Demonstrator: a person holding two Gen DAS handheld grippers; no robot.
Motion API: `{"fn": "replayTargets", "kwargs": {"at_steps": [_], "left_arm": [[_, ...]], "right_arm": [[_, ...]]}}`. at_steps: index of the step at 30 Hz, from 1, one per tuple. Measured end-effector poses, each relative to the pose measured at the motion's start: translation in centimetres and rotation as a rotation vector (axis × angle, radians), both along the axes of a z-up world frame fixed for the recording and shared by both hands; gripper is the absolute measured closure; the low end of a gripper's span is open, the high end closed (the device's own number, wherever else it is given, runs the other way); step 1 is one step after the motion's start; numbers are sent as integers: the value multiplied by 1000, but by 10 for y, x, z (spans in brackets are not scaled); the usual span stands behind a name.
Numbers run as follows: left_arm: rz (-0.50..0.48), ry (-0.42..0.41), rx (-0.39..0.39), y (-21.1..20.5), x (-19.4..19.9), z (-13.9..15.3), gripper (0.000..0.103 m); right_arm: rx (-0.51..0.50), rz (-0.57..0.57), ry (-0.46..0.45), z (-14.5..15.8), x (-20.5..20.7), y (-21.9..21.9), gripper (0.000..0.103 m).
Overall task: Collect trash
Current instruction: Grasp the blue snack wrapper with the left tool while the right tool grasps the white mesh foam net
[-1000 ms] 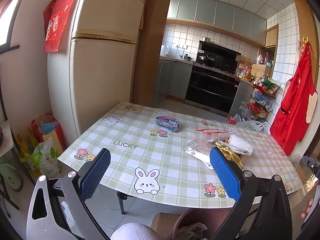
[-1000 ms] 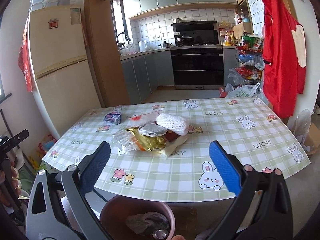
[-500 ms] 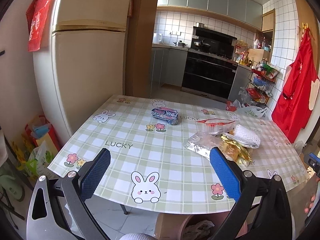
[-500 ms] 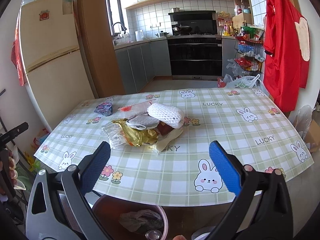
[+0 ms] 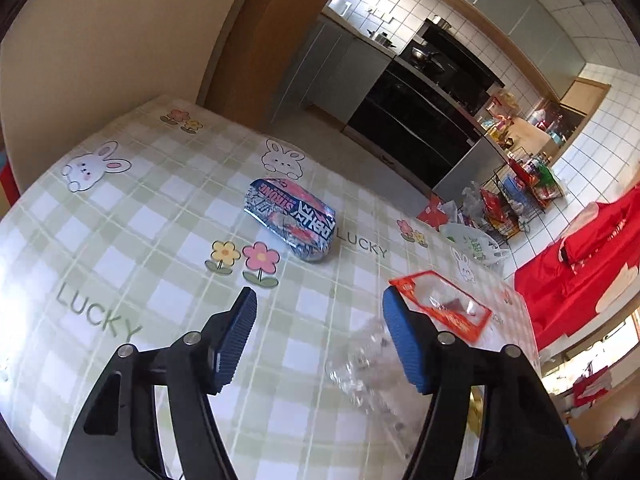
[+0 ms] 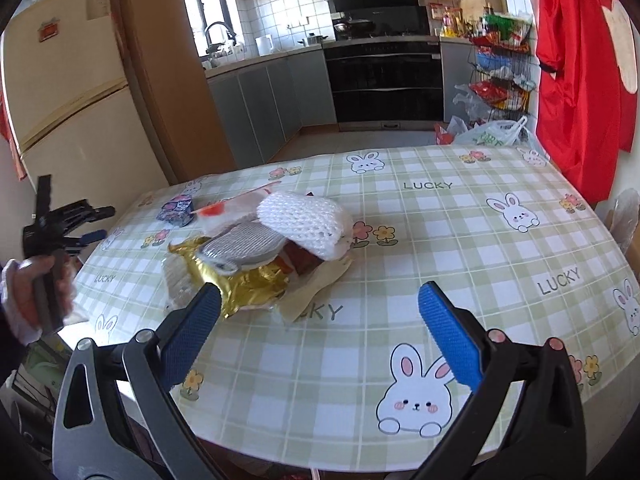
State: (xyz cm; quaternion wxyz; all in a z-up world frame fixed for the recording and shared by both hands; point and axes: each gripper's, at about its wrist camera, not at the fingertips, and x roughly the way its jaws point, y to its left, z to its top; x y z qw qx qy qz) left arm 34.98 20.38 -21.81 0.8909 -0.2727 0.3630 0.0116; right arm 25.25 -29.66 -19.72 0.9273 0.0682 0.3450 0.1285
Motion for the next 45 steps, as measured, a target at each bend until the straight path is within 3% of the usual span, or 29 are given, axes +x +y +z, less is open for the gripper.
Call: {"fn": "replayTargets", "kwargs": {"at_steps": [2,5,8,15,19,21,22,27,31,34,41,45], "left_arm": [[25,10,-44,9,28,-13,41],[80,55,-178,26,65,-43,42],[130,105,-231,31,84,-66,43],[164,79,-321,37,111,-86,43],[150,101,-291,34,128,-91,46],[141,120,-267,32,132,-94,59],[134,134,-244,30,133,-95,76],[108,77,-216,33,114,-85,83],[33,-22,-148,33,90,-57,92],[-34,-69,-64,29,69,-39,94],[-112,-122,-67,21,25,-18,97],[-154,-130,-80,11,6,-7,97]], "right_arm": [[-22,10,-3,-2,12,-1,6],[-49,24,10,-8,29,1,6],[-57,38,12,-13,43,2,6],[-64,67,29,-24,69,7,6],[-71,99,40,-27,80,11,6],[-56,119,44,-28,85,11,6],[-57,129,43,-28,89,12,6],[-58,202,31,-25,105,24,6],[-84,269,29,-30,123,40,6],[-89,290,65,-41,144,51,7],[-45,285,186,-67,182,66,8],[5,270,233,-71,185,63,44]]}}
